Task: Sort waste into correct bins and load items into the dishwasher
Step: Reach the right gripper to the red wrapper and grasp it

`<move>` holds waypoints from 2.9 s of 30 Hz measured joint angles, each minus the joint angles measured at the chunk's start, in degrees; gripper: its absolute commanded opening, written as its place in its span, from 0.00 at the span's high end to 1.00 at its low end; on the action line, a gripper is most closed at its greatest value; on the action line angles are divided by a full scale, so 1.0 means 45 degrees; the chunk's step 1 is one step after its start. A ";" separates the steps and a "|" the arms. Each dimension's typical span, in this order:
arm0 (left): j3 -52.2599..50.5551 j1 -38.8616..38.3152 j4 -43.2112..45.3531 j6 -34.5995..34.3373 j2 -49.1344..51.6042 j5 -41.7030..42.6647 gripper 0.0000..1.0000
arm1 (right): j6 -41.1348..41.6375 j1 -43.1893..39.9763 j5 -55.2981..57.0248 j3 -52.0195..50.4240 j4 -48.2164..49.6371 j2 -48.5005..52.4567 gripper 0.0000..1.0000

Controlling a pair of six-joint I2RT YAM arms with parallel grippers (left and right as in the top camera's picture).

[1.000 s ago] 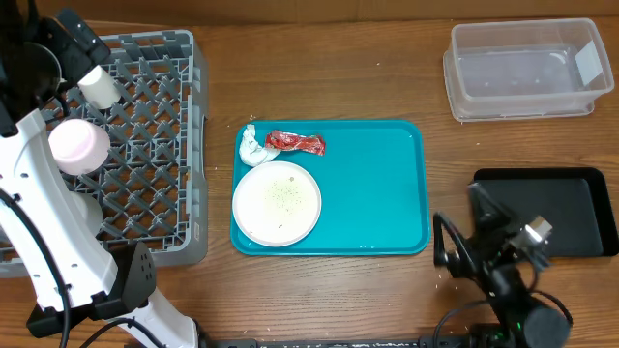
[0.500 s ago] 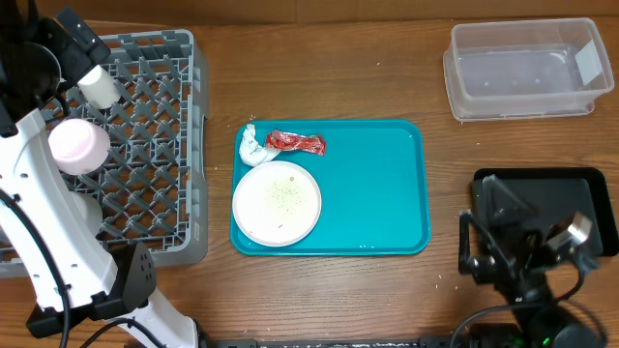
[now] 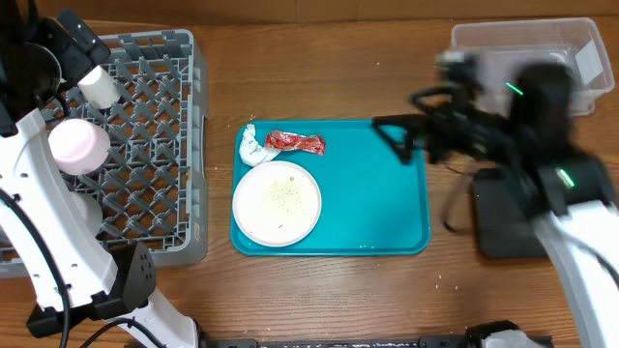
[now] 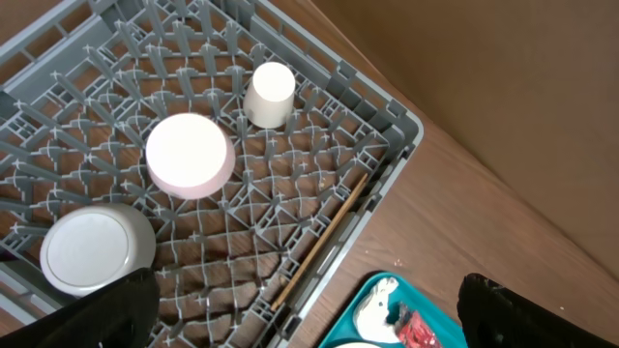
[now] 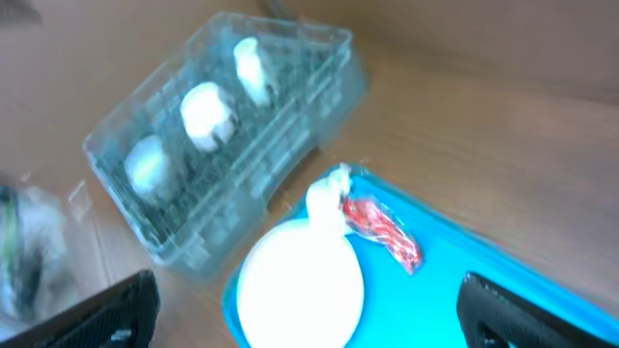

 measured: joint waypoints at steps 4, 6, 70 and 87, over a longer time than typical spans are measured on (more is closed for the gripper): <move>0.0000 0.0000 0.0000 0.0005 0.0000 0.0000 0.00 | -0.1705 0.1647 0.1098 0.1088 0.0141 0.2618 0.00; 0.0000 0.0000 0.0000 0.0005 0.0000 0.0000 0.00 | -0.2142 0.2205 0.1457 0.1141 0.0534 0.3619 0.00; 0.0000 0.0000 0.0000 0.0005 0.0000 0.0000 0.00 | -0.1331 0.2997 0.4721 0.1054 0.4930 1.0064 0.43; 0.0000 0.0000 0.0005 0.0000 0.0000 0.0000 0.00 | -0.0976 0.2997 0.4721 0.0821 0.4537 1.0064 0.54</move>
